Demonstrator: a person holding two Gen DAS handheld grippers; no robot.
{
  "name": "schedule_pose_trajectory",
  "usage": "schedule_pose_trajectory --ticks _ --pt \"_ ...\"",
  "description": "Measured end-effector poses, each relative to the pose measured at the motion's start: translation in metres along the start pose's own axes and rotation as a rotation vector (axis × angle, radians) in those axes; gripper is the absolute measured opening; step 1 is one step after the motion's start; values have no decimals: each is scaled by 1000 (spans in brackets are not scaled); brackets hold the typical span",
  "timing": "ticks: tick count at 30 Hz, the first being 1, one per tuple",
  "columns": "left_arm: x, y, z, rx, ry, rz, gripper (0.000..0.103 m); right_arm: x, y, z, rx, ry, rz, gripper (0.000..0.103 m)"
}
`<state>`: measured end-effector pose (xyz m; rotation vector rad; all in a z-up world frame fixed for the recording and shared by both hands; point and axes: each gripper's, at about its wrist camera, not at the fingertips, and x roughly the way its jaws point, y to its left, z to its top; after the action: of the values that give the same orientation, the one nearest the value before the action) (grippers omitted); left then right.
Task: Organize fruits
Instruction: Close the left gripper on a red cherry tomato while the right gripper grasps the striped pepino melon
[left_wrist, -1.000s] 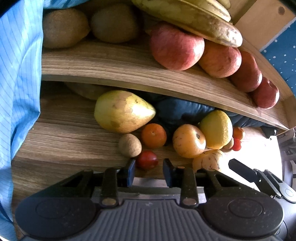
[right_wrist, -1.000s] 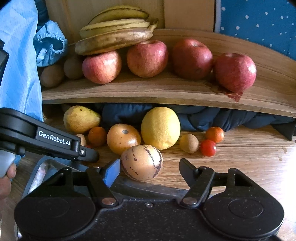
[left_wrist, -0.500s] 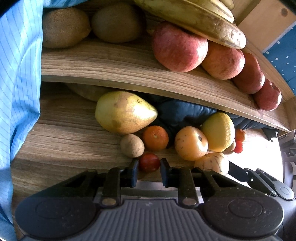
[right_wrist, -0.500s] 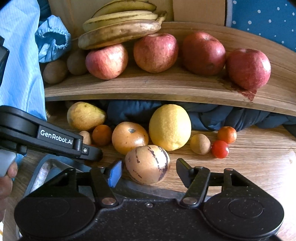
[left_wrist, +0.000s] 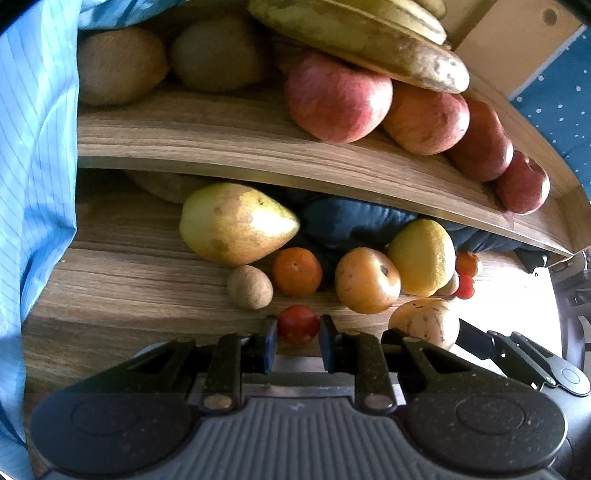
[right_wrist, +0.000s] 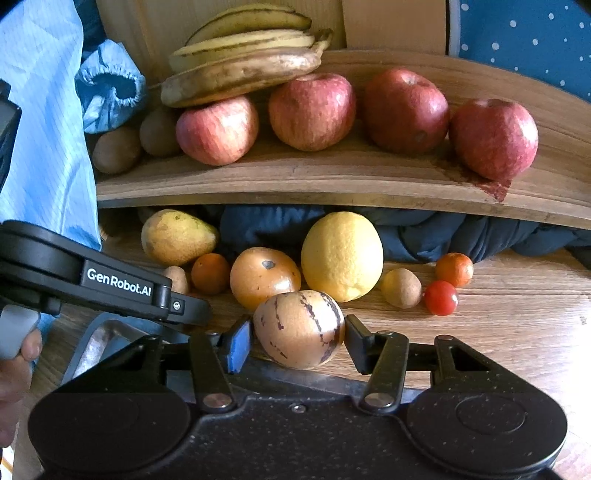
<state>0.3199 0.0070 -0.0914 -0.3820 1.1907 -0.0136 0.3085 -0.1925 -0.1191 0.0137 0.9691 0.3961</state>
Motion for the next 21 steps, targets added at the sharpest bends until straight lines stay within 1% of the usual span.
schedule_pose_trajectory --ticks 12,21 --pt "-18 -21 -11 56 -15 -27 26 -28 -8 -8 33 -46 -25 55" --pt "-23 -40 -29 94 -12 -55 26 -52 -14 -23 56 -62 -41 55"
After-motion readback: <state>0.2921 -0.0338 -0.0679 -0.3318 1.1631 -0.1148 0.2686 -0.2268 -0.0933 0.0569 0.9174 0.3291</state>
